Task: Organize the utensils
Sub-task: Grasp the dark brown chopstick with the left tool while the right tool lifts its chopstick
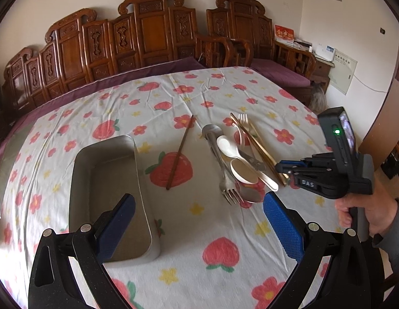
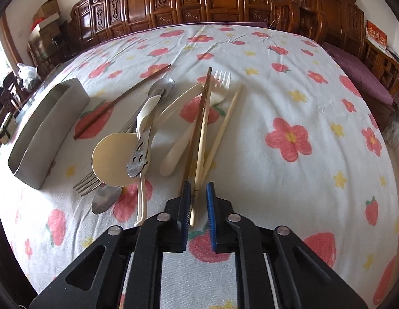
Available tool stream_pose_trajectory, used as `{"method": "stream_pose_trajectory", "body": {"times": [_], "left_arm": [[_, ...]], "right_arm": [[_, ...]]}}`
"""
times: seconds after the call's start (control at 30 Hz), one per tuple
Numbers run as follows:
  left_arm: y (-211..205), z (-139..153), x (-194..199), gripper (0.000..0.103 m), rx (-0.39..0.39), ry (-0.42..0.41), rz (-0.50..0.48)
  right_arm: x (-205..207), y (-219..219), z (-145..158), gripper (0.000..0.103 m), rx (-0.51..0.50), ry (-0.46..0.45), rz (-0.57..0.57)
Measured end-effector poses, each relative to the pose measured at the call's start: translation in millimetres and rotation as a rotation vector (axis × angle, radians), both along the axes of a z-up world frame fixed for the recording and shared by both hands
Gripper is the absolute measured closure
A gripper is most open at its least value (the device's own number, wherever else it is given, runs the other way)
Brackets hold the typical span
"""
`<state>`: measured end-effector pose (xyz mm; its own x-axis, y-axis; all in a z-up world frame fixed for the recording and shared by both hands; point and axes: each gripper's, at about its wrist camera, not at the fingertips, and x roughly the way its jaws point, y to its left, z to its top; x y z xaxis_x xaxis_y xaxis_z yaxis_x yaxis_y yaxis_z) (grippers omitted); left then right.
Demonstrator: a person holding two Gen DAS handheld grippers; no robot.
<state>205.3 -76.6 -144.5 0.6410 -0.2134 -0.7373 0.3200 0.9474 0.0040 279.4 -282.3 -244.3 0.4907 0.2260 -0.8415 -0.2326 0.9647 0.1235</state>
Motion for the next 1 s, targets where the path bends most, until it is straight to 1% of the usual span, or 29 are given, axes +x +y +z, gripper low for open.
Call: {"method": "stream_pose_trajectory", "body": {"times": [0.13,0.23,0.33,0.4,0.43,0.5,0.57,0.63,0.7,0.83,0.9,1.0], "left_arm": [[-2.9,-4.3,13.0,0.007,0.008,0.022,-0.001],[-5.2,-9.1,25.2,0.007,0.004,0.048,-0.006],[-11.8,-14.9,37.9,0.012,0.03,0.065,-0.016],[-15.0,-21.7,49.3,0.021,0.038,0.092,-0.018],[-16.7,-25.0,54.6,0.023,0.043,0.104,-0.019],[-21.1,-31.8,66.9,0.033,0.069,0.124,-0.017],[-28.1,-36.5,77.7,0.038,0.104,0.128,-0.029],[-32.7,-41.7,88.4,0.039,0.129,0.14,-0.035],[-34.2,-47.7,101.4,0.046,0.133,0.167,-0.026],[-31.4,-62.6,128.7,0.054,0.142,0.223,0.006],[-29.0,-70.6,140.8,0.061,0.142,0.254,0.02],[-27.3,-79.1,153.9,0.065,0.147,0.287,0.032]], "right_arm": [[-3.6,-4.8,2.5,0.097,0.006,0.004,-0.01],[-8.9,-10.2,11.7,0.097,0.025,-0.008,-0.012],[-16.2,-15.9,20.6,0.097,0.051,-0.017,-0.012],[-20.0,-19.1,23.6,0.097,0.047,-0.017,-0.015],[-21.6,-20.4,25.3,0.097,0.047,-0.018,-0.016],[-26.7,-25.1,28.4,0.097,0.049,-0.022,-0.023],[-28.9,-29.1,28.5,0.097,0.051,-0.02,-0.033],[-28.7,-32.8,27.3,0.097,0.043,-0.019,-0.043],[-27.6,-37.8,26.9,0.097,0.051,-0.019,-0.054],[-26.3,-46.1,32.5,0.097,0.072,-0.032,-0.064],[-25.1,-50.6,36.2,0.097,0.09,-0.038,-0.072],[-23.7,-57.6,40.5,0.097,0.11,-0.045,-0.084]]}}
